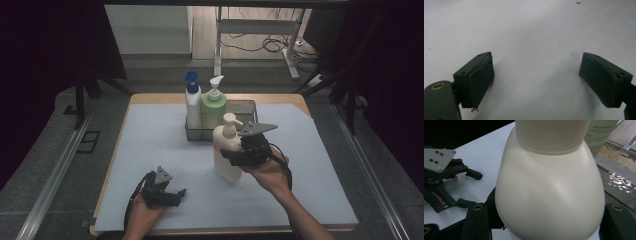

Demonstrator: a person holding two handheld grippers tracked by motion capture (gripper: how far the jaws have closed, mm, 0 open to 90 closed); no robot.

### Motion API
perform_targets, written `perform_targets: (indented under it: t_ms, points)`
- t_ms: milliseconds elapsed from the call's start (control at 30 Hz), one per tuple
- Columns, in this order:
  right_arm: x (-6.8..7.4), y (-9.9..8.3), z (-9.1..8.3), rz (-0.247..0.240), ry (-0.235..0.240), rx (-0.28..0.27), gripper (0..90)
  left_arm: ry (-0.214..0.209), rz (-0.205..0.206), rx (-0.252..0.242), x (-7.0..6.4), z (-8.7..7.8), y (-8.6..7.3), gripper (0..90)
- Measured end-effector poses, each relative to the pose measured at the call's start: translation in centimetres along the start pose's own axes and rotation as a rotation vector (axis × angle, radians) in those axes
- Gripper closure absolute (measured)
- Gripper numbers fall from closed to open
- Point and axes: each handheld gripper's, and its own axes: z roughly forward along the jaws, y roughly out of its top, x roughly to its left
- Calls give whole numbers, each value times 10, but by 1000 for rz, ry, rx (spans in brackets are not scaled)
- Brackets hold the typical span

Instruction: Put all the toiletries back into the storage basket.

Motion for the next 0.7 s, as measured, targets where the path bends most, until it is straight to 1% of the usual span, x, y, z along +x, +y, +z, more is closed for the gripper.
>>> perform_targets:
  t_ms: [300,367,433,700]
  points:
    - [-17,8,-17,26,-12,0,370,-1,-5,-4,0,0,0,123]
    - [-21,10,-21,35,-15,-4,370,0,1,0,0,0,0,123]
    - [-25,13,-25,42,-20,-6,371,-1,-5,-5,0,0,0,123]
    - [-42,24,-38,76,-48,-15,371,-1,-2,-2,0,0,0,123]
